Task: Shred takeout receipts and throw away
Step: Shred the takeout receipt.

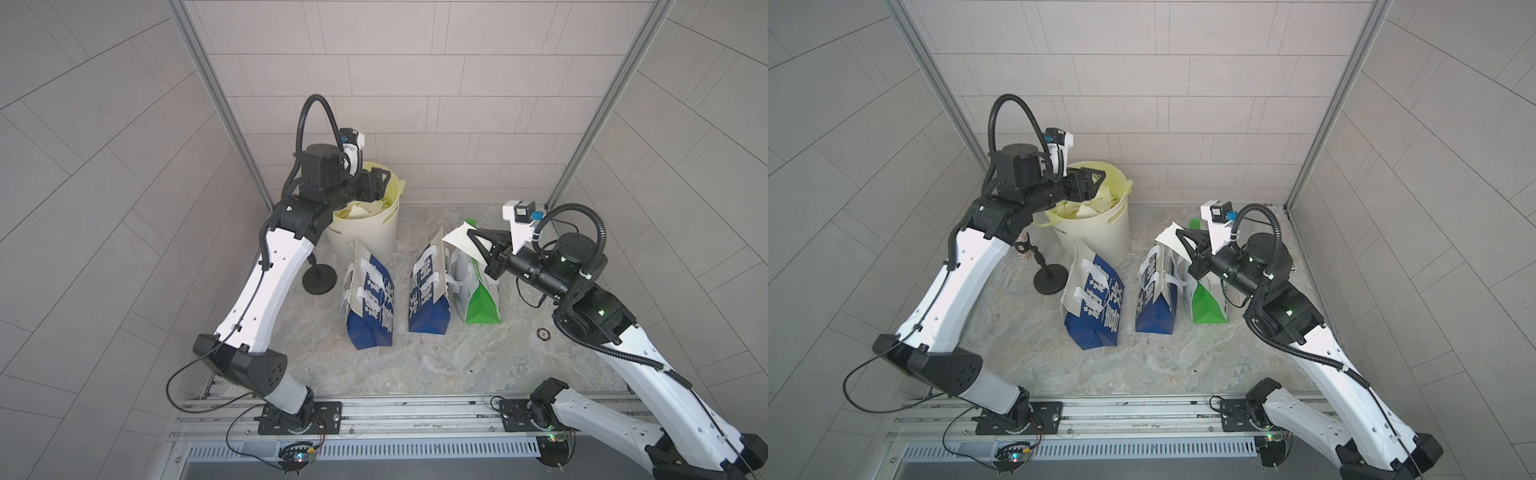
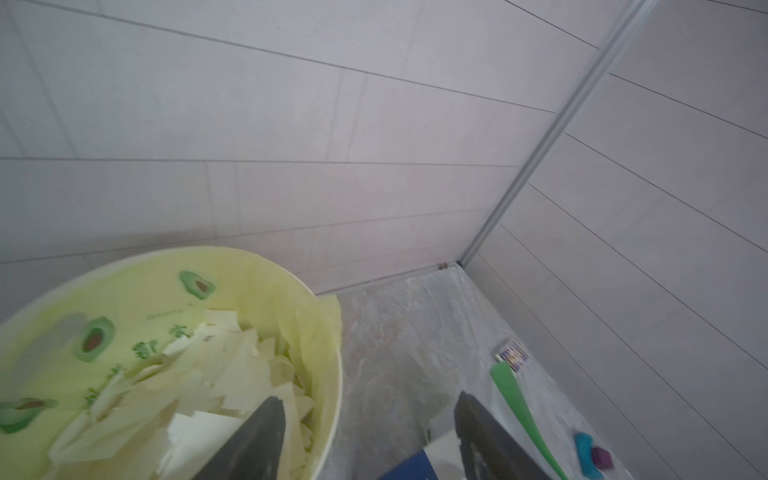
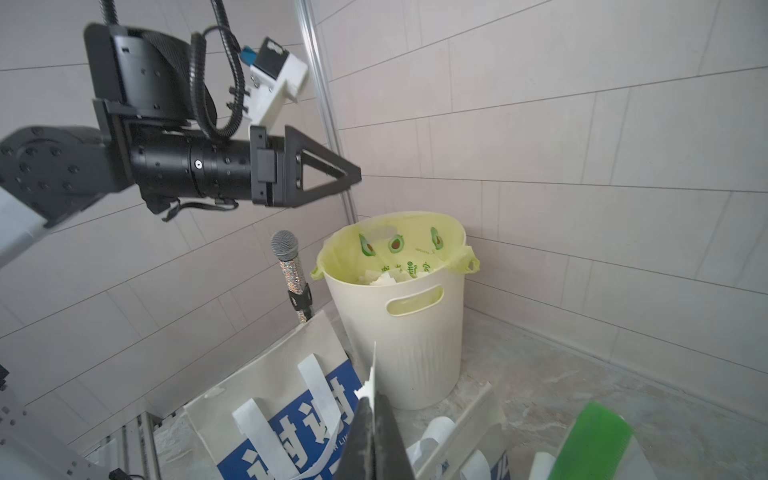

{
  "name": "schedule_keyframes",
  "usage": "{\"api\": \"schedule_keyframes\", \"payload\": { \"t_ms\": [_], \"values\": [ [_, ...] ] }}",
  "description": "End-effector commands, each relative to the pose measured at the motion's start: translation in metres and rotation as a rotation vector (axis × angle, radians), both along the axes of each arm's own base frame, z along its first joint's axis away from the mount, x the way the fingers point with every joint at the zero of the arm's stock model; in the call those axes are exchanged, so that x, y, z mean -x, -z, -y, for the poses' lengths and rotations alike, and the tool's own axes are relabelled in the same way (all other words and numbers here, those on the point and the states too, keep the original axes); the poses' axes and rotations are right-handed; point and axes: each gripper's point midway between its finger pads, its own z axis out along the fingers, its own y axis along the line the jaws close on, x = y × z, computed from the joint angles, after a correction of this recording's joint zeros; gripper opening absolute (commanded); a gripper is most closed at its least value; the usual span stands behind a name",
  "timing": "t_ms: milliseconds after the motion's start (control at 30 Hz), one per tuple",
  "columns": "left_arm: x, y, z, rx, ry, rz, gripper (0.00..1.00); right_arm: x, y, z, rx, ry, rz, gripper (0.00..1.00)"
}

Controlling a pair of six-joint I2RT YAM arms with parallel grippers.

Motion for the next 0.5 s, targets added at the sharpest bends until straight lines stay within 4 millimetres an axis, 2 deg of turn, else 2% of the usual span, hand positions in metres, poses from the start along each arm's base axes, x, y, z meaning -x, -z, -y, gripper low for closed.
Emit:
{"api": "schedule_keyframes", "payload": {
  "t_ms": [0,133,233,400,467],
  "values": [
    [0.049,-0.015,0.036,0.162,0.273,0.060,0.74,0.019,-0.013,-0.019,-0.037,-0.135,-0.002,0.00],
    [0.105,-0.015,0.053,0.229,0.483,0.046,0.79,0.022,-0.019,-0.025,-0.107,-0.183,-0.012,0.00],
    [0.136,-0.014,0.065,0.277,0.614,0.024,0.83,0.027,-0.027,-0.033,-0.160,-0.248,-0.029,0.00],
    [0.170,-0.012,0.087,0.370,0.841,-0.050,0.85,0.031,-0.034,-0.046,-0.220,-0.326,-0.065,0.00],
    [0.171,-0.015,0.089,0.407,0.863,-0.054,0.78,0.031,-0.036,-0.049,-0.225,-0.329,-0.060,0.00]
  ]
}}
